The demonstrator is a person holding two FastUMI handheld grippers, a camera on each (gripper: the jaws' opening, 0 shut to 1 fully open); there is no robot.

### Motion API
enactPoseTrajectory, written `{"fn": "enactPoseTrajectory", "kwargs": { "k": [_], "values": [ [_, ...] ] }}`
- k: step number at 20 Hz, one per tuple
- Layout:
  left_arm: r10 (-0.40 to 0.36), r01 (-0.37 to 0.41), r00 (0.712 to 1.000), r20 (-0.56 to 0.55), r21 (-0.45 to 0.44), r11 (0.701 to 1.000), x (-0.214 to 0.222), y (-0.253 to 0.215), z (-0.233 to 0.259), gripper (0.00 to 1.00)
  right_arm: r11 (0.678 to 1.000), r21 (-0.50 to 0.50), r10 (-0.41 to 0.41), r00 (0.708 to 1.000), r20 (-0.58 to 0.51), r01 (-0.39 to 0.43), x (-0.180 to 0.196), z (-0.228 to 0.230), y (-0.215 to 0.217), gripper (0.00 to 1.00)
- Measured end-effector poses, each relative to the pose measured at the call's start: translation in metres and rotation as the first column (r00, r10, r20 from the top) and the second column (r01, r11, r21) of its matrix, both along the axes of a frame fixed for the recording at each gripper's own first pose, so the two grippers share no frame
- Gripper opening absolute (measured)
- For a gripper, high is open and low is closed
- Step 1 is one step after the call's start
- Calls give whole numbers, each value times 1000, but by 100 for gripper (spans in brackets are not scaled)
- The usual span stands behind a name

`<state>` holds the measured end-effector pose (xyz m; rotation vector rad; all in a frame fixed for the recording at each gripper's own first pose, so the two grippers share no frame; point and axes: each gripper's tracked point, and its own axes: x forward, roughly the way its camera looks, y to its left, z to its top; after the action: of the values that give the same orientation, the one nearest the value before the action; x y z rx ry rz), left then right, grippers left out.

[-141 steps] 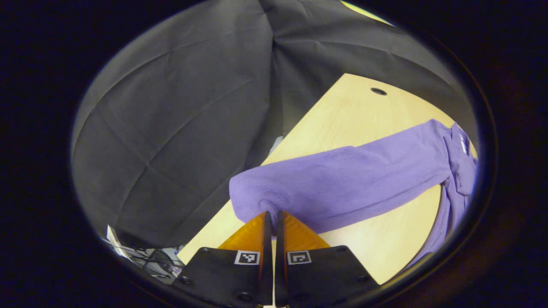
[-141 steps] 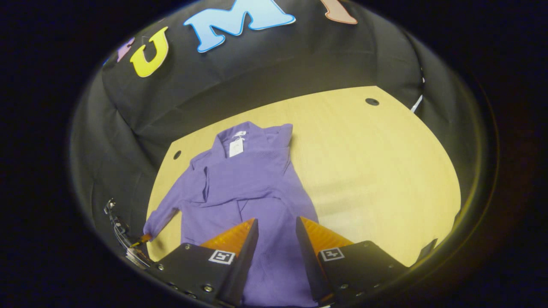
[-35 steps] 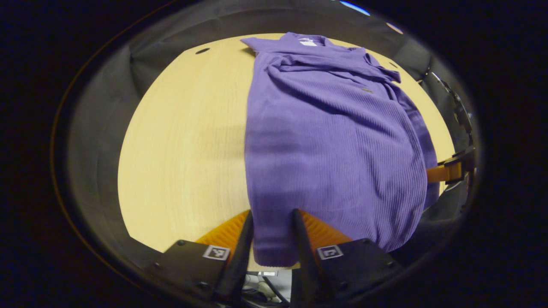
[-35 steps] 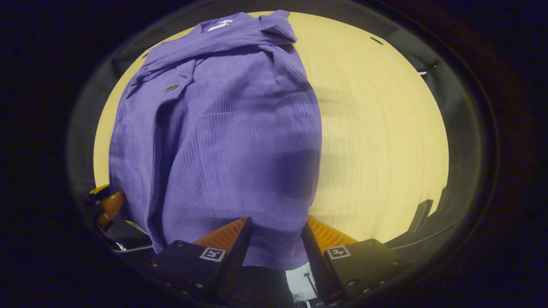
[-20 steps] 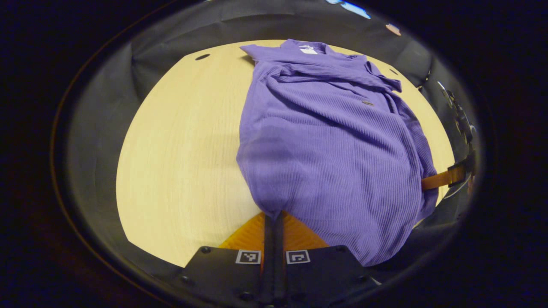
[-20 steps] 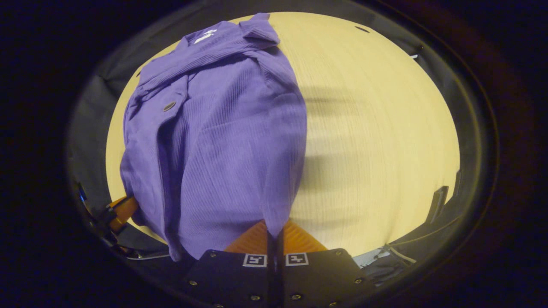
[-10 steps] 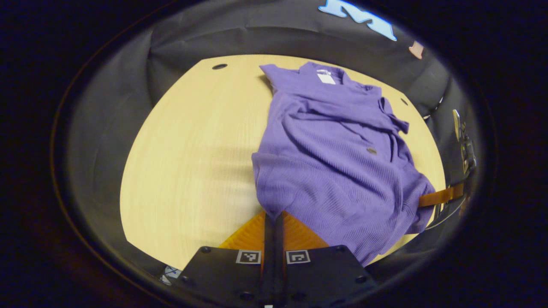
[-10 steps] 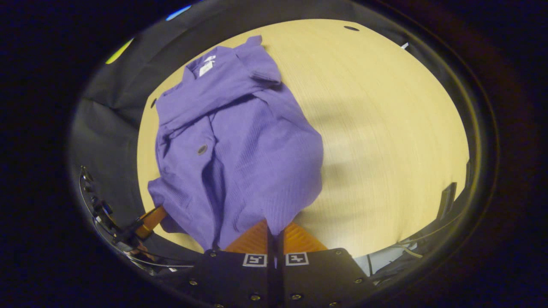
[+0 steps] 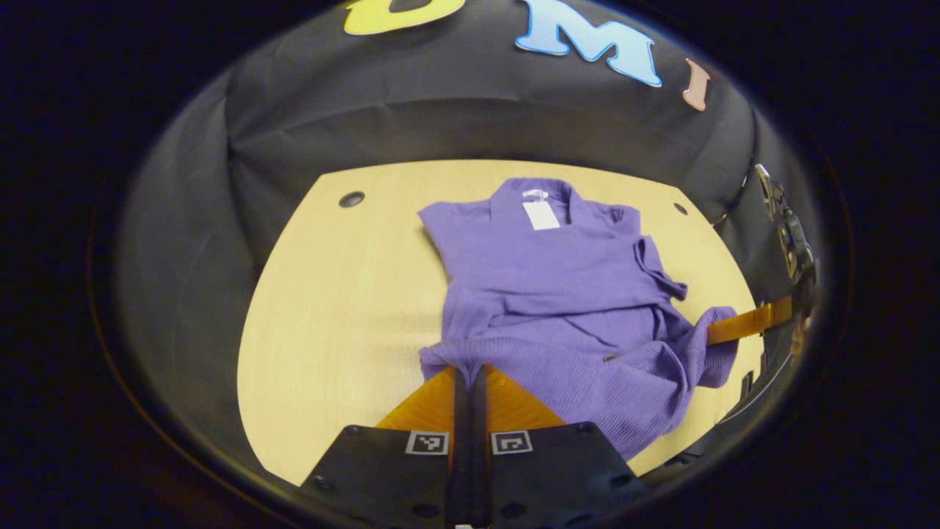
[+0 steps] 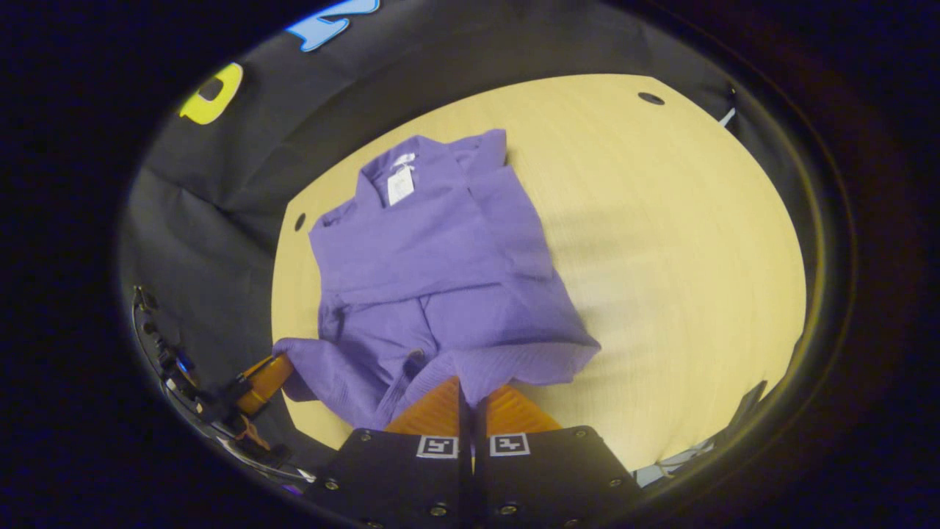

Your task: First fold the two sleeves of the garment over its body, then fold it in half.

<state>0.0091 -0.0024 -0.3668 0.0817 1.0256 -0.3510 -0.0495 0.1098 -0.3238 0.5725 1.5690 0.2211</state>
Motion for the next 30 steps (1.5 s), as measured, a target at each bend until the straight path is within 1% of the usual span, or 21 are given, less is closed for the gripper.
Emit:
{"fn": "enactPoseTrajectory", "kwargs": {
  "k": [3,7,10,13,17,18,20,22,24,27,29,30],
  "values": [
    [-8,8,998,55,-12,1000,41,-10,17,7,998,8,-57,997,55,57,53,9,-9,1],
    [-24,23,992,124,7,1000,101,-15,27,7,991,11,-137,983,123,137,126,10,-24,1],
    [-18,19,984,175,-3,1000,147,-26,28,7,984,20,-179,970,163,178,176,-2,-25,1],
    [3,-1,980,197,-13,1000,191,-39,19,6,977,22,-211,964,160,210,206,-24,-22,1],
    [11,-9,978,209,-13,1000,240,-54,-2,6,970,15,-243,956,161,244,239,-56,-17,1],
    [18,-16,975,222,-13,1000,254,-55,-5,7,966,18,-256,952,169,257,249,-60,-16,1],
    [42,-38,966,255,-21,999,275,-58,-8,6,954,23,-298,933,201,300,271,-67,-17,1],
    [51,-47,962,267,-20,999,291,-62,-16,6,946,16,-319,922,221,324,285,-82,-17,1],
    [40,-44,970,239,13,999,291,-61,-34,6,949,-5,-308,927,213,316,285,-99,-13,1],
    [67,-79,983,171,65,995,290,-50,-70,6,963,-45,-252,947,201,265,273,-117,-5,1],
    [99,-106,984,149,41,993,285,-47,-79,6,970,-61,-218,954,207,235,268,-119,-2,3],
    [113,-118,983,148,25,993,284,-47,-77,6,971,-49,-218,953,209,233,267,-118,0,3]
  ]
}}
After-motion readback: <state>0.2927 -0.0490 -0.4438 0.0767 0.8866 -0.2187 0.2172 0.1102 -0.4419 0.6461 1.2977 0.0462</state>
